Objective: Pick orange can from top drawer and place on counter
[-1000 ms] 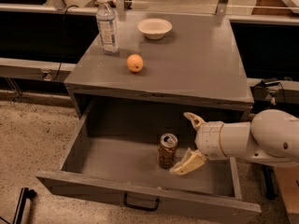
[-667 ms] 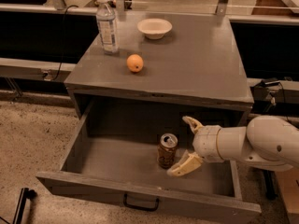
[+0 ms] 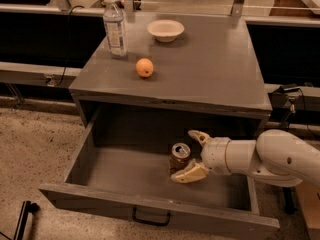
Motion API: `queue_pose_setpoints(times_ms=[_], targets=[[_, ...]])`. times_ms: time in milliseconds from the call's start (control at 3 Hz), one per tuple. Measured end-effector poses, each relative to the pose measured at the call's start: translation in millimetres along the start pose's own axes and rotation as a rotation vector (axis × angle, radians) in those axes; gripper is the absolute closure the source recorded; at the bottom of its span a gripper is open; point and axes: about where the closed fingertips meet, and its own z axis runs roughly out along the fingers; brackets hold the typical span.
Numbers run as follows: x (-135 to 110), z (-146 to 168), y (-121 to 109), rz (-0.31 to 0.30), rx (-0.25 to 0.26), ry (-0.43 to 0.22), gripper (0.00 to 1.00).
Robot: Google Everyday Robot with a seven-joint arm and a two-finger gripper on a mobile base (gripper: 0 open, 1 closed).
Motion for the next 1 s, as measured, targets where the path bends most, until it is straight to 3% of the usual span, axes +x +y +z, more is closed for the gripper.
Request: queue_pose_setpoints(times_ms=[333,1000], targets=[[8,9,-6,0.052,0.008,-0.03,0.31],[6,20,-9,0.081,-0.016,-0.084,0.73]])
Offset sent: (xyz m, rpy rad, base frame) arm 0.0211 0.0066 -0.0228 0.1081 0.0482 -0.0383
